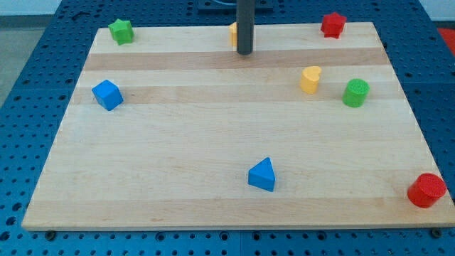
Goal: Move the yellow heart towards red star
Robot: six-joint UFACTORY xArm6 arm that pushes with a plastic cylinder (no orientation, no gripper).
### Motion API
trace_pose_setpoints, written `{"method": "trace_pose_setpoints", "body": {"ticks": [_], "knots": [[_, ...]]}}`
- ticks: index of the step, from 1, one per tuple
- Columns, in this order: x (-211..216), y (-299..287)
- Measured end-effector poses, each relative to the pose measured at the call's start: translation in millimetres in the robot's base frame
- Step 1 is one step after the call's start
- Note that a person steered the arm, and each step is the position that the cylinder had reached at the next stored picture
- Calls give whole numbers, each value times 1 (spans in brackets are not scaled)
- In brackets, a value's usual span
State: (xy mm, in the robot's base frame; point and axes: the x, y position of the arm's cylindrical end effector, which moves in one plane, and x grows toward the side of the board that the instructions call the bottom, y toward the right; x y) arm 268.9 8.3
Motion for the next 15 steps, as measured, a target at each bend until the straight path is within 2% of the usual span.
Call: {"method": "trace_pose_setpoints", "body": {"ticks": [2, 3, 4, 5, 13, 14, 15], "knots": [[-33, -11], [-18, -11], [29, -9], [57, -9], [77, -8], [105, 1], [159, 17]]}}
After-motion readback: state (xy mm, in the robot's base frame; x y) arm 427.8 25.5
